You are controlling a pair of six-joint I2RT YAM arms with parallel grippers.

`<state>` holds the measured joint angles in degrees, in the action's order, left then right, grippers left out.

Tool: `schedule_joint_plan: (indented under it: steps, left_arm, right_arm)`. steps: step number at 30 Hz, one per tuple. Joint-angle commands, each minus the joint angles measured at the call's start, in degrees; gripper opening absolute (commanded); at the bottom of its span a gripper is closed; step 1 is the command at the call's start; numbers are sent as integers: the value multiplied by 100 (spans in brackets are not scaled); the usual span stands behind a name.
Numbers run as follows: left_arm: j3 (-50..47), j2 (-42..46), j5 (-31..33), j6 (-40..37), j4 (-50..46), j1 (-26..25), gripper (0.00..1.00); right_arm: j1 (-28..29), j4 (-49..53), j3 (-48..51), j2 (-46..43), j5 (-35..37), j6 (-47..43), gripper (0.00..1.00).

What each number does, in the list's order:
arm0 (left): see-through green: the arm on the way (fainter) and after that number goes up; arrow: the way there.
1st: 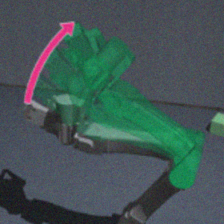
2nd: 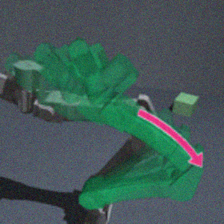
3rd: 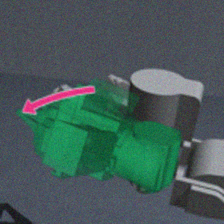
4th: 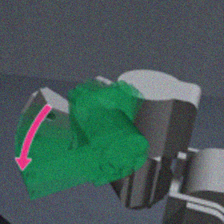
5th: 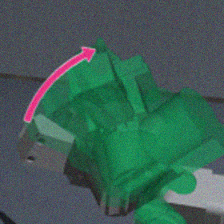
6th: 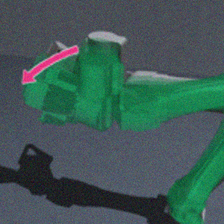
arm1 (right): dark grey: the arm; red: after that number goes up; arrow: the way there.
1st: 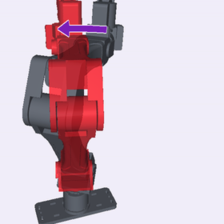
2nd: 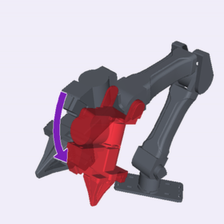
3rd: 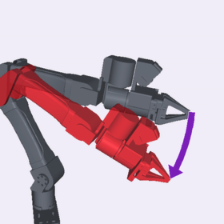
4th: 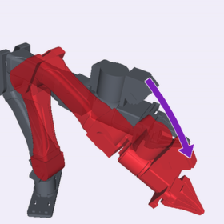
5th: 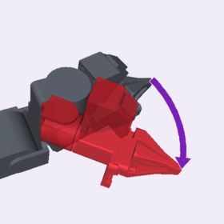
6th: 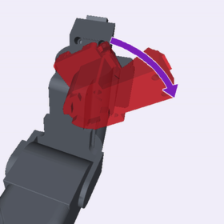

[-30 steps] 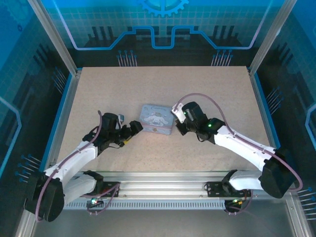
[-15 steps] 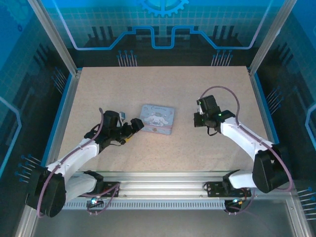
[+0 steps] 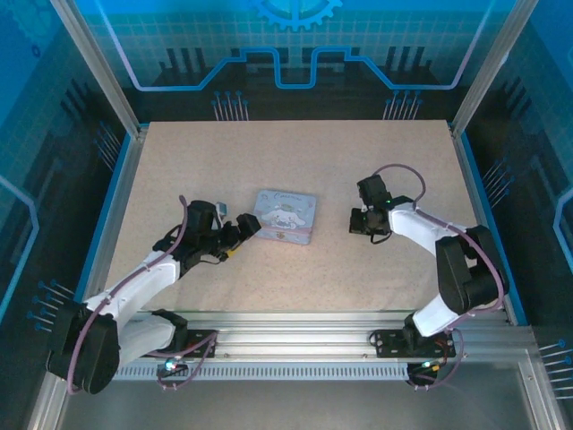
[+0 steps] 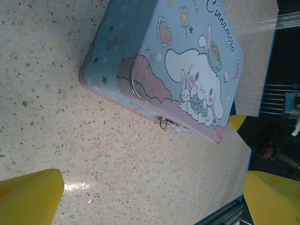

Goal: Unlock the padlock with the key

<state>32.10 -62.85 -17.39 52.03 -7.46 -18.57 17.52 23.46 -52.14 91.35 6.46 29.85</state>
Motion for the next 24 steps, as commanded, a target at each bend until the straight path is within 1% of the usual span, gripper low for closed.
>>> schedule_joint_plan:
  steps: [1,10,16,17,24]
  left_arm:
    - [-81,18,51,67,53,64,99]
    - [-183,60,78,88,73,90,99]
    - [-257,147,103,98,57,113,99]
    - [-264,160,112,96,41,116,99]
    - [-261,217,160,34,-65,149,99]
  right_arm:
    - [-98,-90,20,135,-142,222,2]
    - [-55,33,19,-24,-123,223,24]
    - [-47,157,137,-428,-88,171,31]
    - [-47,166,143,-507,-65,166,33]
    - [-47,241,446,-1132,77,79,57]
